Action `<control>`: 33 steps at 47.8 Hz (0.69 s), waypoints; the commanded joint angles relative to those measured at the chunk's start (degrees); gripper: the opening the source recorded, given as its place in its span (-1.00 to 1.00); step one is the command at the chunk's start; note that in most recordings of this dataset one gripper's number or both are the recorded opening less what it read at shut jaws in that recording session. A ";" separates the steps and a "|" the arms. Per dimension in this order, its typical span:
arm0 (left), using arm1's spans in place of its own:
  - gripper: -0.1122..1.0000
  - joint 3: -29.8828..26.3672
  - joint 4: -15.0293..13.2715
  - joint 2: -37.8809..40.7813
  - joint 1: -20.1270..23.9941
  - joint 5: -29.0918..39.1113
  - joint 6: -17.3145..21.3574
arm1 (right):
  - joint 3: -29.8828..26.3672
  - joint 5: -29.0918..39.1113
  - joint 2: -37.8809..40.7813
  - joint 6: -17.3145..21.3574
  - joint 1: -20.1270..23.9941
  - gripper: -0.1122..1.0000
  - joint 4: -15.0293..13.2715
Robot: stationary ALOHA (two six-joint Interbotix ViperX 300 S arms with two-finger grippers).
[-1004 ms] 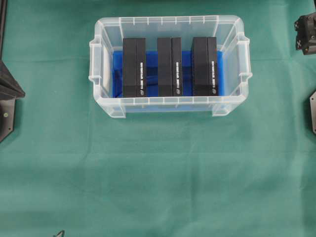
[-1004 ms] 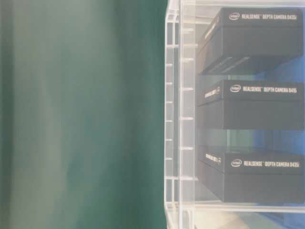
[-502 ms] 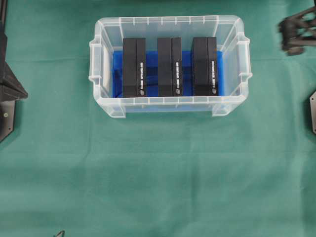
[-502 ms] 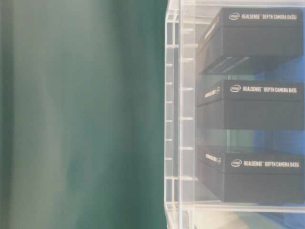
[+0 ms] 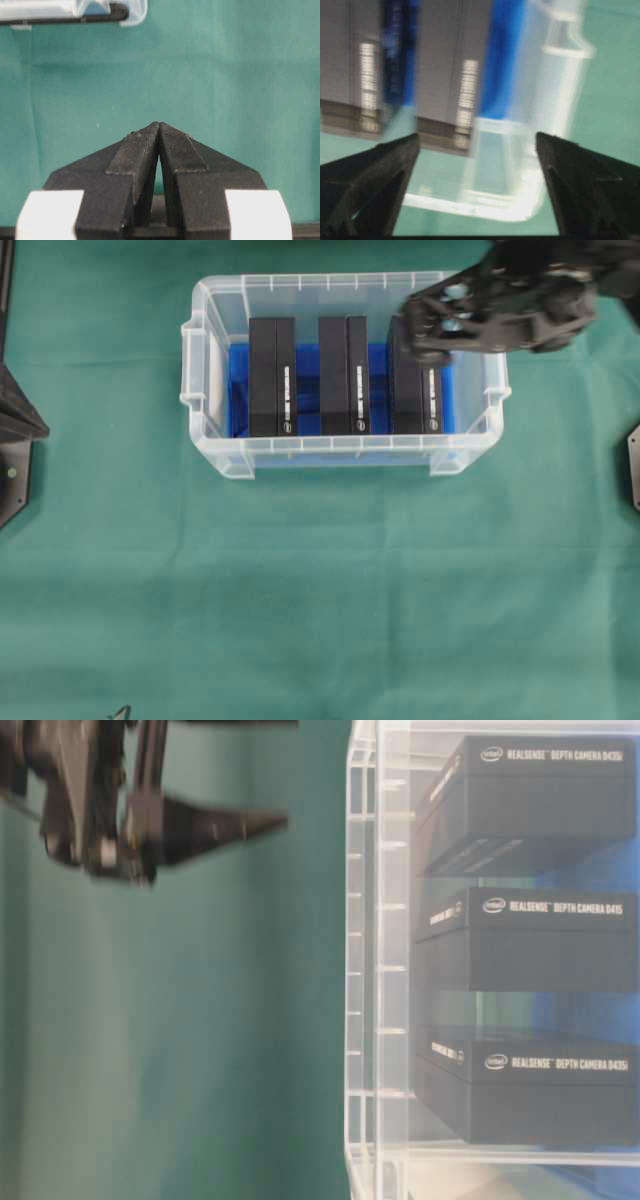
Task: Take the box out of the case with the right arm.
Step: 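Move the right gripper over the middle black box in the bin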
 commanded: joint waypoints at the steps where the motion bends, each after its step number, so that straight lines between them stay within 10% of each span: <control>1: -0.80 -1.49 0.09 0.00 -0.18 0.97 0.00 | -4.66 -0.18 2.02 0.53 0.62 0.87 -0.18; 33: -0.80 -1.85 0.09 -0.18 -0.18 3.43 0.09 | -20.13 -3.08 15.56 1.23 1.85 0.87 -0.26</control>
